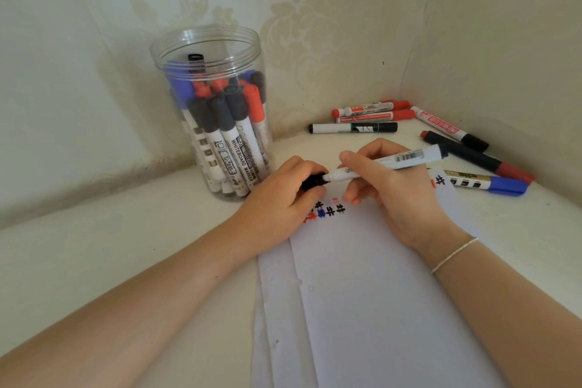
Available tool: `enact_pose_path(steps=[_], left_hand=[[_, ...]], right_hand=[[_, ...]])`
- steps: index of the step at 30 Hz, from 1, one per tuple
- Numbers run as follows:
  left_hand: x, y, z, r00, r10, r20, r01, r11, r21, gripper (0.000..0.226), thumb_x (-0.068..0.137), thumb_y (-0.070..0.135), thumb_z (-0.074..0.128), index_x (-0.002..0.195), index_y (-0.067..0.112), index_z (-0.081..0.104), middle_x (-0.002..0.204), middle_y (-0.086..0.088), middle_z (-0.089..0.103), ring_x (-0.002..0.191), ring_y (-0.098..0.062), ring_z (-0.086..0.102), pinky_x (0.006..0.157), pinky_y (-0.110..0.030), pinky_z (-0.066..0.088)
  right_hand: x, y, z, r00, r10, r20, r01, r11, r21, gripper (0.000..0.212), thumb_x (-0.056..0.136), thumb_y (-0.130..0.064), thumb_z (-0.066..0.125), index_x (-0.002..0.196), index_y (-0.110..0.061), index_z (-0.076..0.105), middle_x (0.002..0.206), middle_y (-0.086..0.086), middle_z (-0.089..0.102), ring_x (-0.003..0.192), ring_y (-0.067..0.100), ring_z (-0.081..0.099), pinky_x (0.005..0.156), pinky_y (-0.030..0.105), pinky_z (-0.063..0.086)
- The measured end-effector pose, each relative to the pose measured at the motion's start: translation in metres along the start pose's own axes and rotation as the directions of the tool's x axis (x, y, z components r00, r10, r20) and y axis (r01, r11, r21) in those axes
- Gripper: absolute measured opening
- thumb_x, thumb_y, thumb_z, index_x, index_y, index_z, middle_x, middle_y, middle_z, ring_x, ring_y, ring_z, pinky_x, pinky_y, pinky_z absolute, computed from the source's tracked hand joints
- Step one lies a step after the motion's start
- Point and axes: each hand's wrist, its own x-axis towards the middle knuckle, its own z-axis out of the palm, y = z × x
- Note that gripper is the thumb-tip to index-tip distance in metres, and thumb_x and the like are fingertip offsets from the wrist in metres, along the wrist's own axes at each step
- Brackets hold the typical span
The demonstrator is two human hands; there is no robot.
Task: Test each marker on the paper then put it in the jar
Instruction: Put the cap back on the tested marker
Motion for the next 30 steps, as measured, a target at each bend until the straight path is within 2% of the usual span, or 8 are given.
enact_pose_path(steps=[3,8,12,14,18,20,23,30], left_hand=[[-0.002,0.001,0.000,1.000,0.026,0.000,-0.026,0.999,-0.023,0.027,0.094,0.029,0.052,0.118,0.021,0.059,0.096,0.008,0.050,0.081,-0.011,0.054,0.075,-0.036,0.046],[-0.004,0.004,-0.004,0.994,0.086,-0.074,-0.092,0.992,-0.083,0.027,0.096,0.033,0.045,0.116,0.019,0.058,0.084,0.013,0.050,0.071,-0.008,0.048,0.064,-0.021,0.039],[-0.006,0.011,-0.009,0.992,0.076,-0.104,-0.095,0.978,-0.185,0.031,0.097,0.039,0.042,0.118,0.022,0.057,0.071,0.017,0.052,0.064,-0.008,0.049,0.059,-0.021,0.040],[-0.005,0.013,-0.011,0.989,0.050,-0.138,-0.079,0.974,-0.213,0.031,0.096,0.041,0.042,0.112,0.022,0.060,0.073,0.011,0.057,0.064,-0.011,0.053,0.059,-0.027,0.043],[-0.006,0.018,-0.007,0.985,-0.014,-0.170,-0.030,0.967,-0.254,0.021,0.097,0.032,0.048,0.095,0.017,0.063,0.061,0.009,0.051,0.054,-0.007,0.046,0.053,-0.016,0.035],[-0.007,0.019,-0.006,0.982,-0.040,-0.184,-0.012,0.962,-0.272,0.020,0.095,0.030,0.050,0.089,0.017,0.064,0.060,0.006,0.052,0.054,-0.007,0.046,0.053,-0.016,0.035],[-0.008,0.019,-0.006,0.961,-0.075,-0.267,-0.006,0.957,-0.290,0.022,0.094,0.028,0.053,0.078,0.014,0.061,0.057,0.008,0.050,0.053,-0.006,0.045,0.053,-0.014,0.034],[-0.010,0.027,-0.004,0.913,-0.090,-0.398,-0.013,0.969,-0.248,0.034,0.096,0.029,0.052,0.067,0.010,0.051,0.051,0.006,0.040,0.048,-0.008,0.040,0.049,-0.013,0.030]], right_hand=[[-0.001,-0.001,-0.001,0.995,0.009,0.097,-0.008,1.000,-0.011,0.022,0.072,-0.016,0.072,0.079,0.002,0.061,0.078,0.025,0.068,0.049,0.021,0.061,0.049,0.027,0.052],[0.002,-0.004,-0.005,0.966,0.101,0.238,-0.172,0.938,0.299,0.042,0.088,-0.031,0.048,0.085,0.008,0.064,0.083,0.028,0.066,0.062,0.028,0.065,0.060,0.032,0.055],[-0.002,-0.010,-0.002,0.958,0.116,0.260,-0.181,0.953,0.241,0.029,0.089,-0.024,0.048,0.087,0.001,0.061,0.067,0.014,0.058,0.047,0.024,0.054,0.050,0.027,0.048],[-0.002,-0.014,-0.002,0.972,0.127,0.199,-0.165,0.969,0.186,0.020,0.084,-0.026,0.056,0.083,-0.006,0.057,0.055,0.008,0.049,0.036,0.021,0.043,0.040,0.023,0.039],[0.002,-0.014,-0.010,0.974,0.114,-0.195,-0.069,0.972,0.225,0.034,0.080,-0.029,0.069,0.059,-0.019,0.044,0.042,0.001,0.036,0.032,0.015,0.028,0.036,0.020,0.024],[0.002,-0.012,-0.010,0.954,0.015,-0.301,-0.018,1.000,-0.006,0.038,0.088,-0.017,0.064,0.055,-0.019,0.043,0.041,0.001,0.039,0.032,0.015,0.029,0.036,0.020,0.025],[0.002,-0.009,0.000,0.943,-0.092,-0.321,0.028,0.980,-0.199,0.033,0.089,-0.005,0.053,0.061,-0.014,0.036,0.039,-0.005,0.035,0.035,0.012,0.028,0.038,0.019,0.025],[-0.004,-0.011,0.010,0.960,-0.104,-0.261,0.067,0.987,-0.146,0.037,0.091,-0.003,0.049,0.058,-0.012,0.035,0.038,-0.010,0.028,0.034,0.008,0.023,0.041,0.019,0.024]])
